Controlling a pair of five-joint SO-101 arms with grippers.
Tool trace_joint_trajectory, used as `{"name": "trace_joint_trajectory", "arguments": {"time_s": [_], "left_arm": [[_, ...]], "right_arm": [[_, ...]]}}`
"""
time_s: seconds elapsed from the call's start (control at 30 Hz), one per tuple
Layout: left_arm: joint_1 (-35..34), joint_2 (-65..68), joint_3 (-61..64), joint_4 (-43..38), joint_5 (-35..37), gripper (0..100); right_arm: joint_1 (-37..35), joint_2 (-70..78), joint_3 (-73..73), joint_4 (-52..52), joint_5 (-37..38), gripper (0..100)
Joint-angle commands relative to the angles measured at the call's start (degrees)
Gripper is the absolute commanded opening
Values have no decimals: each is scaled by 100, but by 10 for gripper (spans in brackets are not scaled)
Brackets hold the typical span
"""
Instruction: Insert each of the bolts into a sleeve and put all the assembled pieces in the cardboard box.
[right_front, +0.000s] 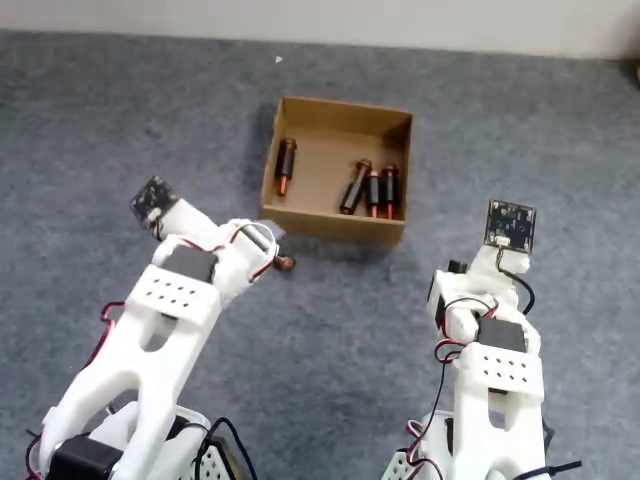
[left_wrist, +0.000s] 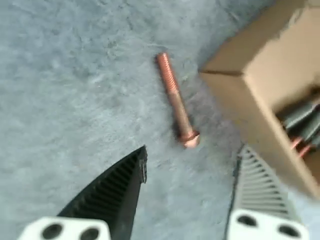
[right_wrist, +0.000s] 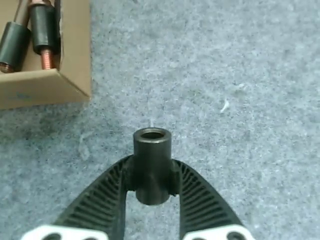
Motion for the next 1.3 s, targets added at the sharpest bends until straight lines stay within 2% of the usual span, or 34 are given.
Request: {"name": "trace_joint_trajectory", "arguments": {"time_s": [0.0, 0.1, 0.27, 0.4, 0.47, 0.8, 0.9, 1.07, 1.27], "left_arm": [[4, -171, -734, 1055, -1662, 219], [-40, -171, -840, 1292, -3130, 161], [-479, -136, -857, 1213, -5574, 63], [-602, -127, -875, 1029, -7640, 53], [-567, -163, -875, 1029, -8422, 52], [-180, 101, -1692, 1284, -11007, 53], [22, 673, -2193, 1864, -11754, 71], [75, 1815, -3178, 2479, -12501, 184], [75, 2730, -3688, 2796, -13925, 188]], "right_arm": [[66, -145, -48, -171, -9, 5], [66, -145, -48, -171, -9, 5], [66, -145, -48, -171, -9, 5], [66, -145, -48, -180, -9, 5], [66, -154, -57, -180, -9, 5], [66, -189, -66, -180, 0, 5], [75, -189, -84, -180, 0, 5], [75, -189, -75, -180, 308, 5], [75, -189, -84, -180, 352, 5]]}}
